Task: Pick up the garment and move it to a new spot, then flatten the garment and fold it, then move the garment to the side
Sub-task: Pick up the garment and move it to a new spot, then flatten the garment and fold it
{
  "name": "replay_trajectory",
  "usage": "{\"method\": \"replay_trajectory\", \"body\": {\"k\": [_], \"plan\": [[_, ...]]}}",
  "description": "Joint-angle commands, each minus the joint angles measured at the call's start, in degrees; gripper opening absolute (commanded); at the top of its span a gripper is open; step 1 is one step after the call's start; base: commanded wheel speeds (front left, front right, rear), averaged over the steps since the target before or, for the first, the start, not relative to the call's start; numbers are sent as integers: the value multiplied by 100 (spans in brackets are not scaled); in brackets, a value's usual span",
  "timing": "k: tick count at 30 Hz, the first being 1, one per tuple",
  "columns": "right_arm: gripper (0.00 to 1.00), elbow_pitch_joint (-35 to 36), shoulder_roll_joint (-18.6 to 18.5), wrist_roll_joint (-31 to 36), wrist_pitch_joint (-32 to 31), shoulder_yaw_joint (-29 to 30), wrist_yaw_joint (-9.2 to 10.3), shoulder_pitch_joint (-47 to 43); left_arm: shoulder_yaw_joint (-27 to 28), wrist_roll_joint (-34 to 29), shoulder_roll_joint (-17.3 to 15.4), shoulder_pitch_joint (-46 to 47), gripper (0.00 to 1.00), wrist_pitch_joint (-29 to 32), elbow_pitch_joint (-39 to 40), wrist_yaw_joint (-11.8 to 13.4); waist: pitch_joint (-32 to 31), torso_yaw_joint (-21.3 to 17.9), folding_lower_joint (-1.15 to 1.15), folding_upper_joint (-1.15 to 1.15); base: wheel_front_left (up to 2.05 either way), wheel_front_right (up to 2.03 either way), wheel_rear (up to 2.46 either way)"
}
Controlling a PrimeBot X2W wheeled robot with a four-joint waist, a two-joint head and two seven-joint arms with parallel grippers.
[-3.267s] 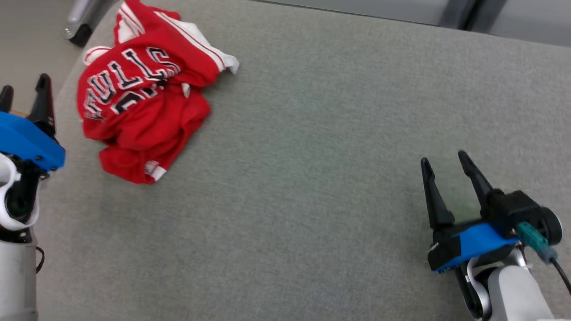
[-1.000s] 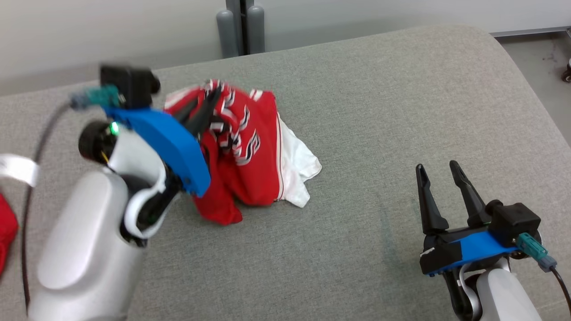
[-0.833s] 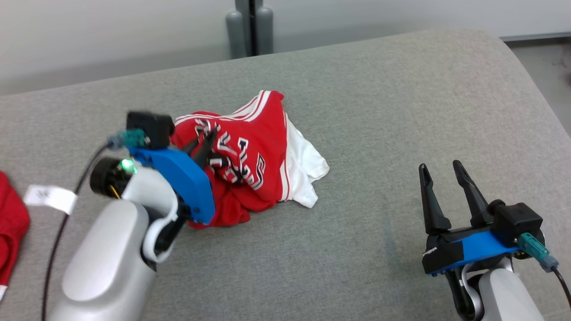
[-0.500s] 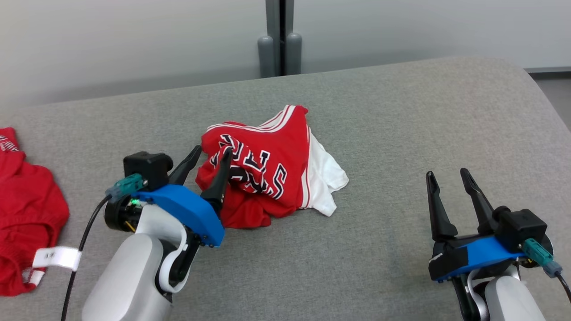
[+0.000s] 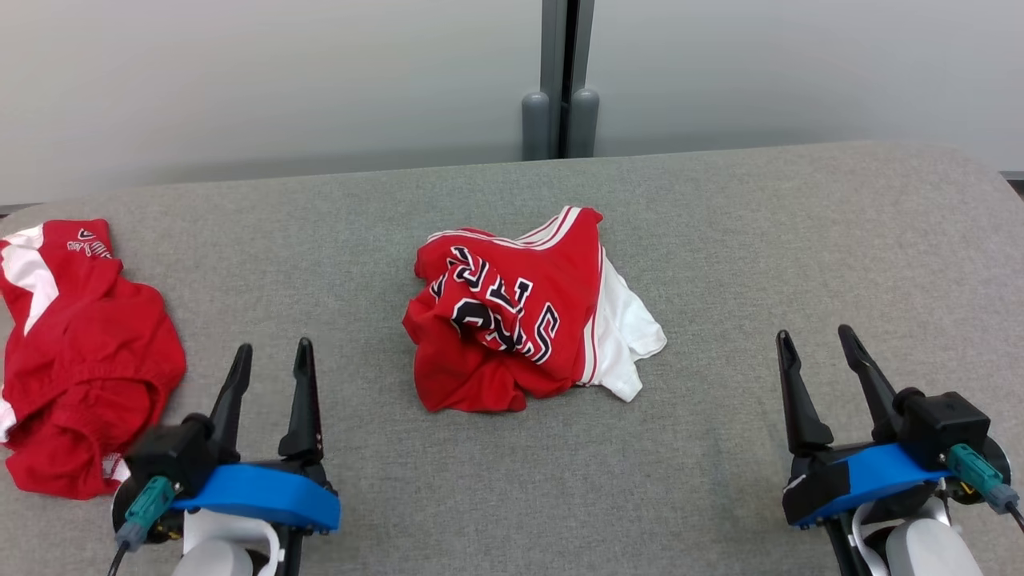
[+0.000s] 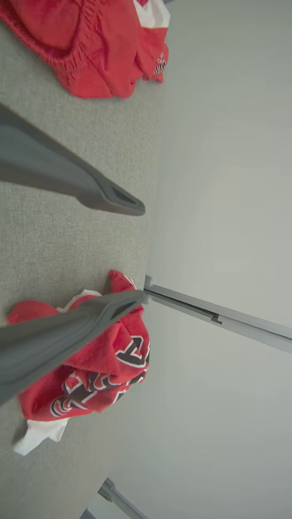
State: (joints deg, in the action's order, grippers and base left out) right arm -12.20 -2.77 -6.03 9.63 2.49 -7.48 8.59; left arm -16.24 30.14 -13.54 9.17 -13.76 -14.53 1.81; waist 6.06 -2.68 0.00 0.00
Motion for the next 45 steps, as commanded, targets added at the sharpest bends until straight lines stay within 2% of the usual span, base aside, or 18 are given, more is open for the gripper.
{"method": "replay_trajectory", "body": {"k": [1, 6, 9, 20, 24, 29, 32, 34, 39, 45], "plan": [[100, 12, -21, 14, -23, 19, -3, -104, 64, -39, 11, -104, 100, -64, 26, 37, -25, 7, 0, 0, 0, 0, 0], [100, -6, -20, -46, -66, 53, -3, -216, 322, -224, 26, -500, 100, -143, 171, 209, -88, 38, 0, 0, 0, 0, 0], [100, -4, -21, -51, -79, 50, -3, -238, 404, -352, 38, -672, 100, -145, 305, 229, -105, 40, 0, 0, 0, 0, 0], [100, 70, -21, -75, -155, 35, -3, -277, 584, -575, 194, -922, 100, -150, 536, 124, -93, 48, 0, 0, 0, 0, 0], [100, 50, -20, -185, -227, -135, -3, -82, 605, -601, 199, -870, 100, -151, 561, 134, -27, 30, 0, 0, 0, 0, 0], [100, -125, -20, -102, -865, -395, -3, 479, 620, -656, 151, -736, 100, -151, 670, 132, 161, 78, 0, 0, 0, 0, 0], [100, -469, -22, -14, -1486, -508, -3, 1015, 610, -685, 121, -634, 100, -139, 740, 132, 352, 172, 0, 0, 0, 0, 0], [100, -616, -21, 23, -1667, -508, -3, 1210, 586, -698, 114, -580, 100, -121, 780, 124, 441, 229, 0, 0, 0, 0, 0], [100, -1660, -23, 251, -2354, -409, -3, 2135, 463, -764, 135, -277, 100, -58, 859, 71, 814, 564, 0, 0, 0, 0, 0], [100, -2753, -21, 684, -2630, -138, -3, 2818, 297, -817, 229, 13, 100, -58, 835, 0, 1069, 900, 0, 0, 0, 0, 0]]}}
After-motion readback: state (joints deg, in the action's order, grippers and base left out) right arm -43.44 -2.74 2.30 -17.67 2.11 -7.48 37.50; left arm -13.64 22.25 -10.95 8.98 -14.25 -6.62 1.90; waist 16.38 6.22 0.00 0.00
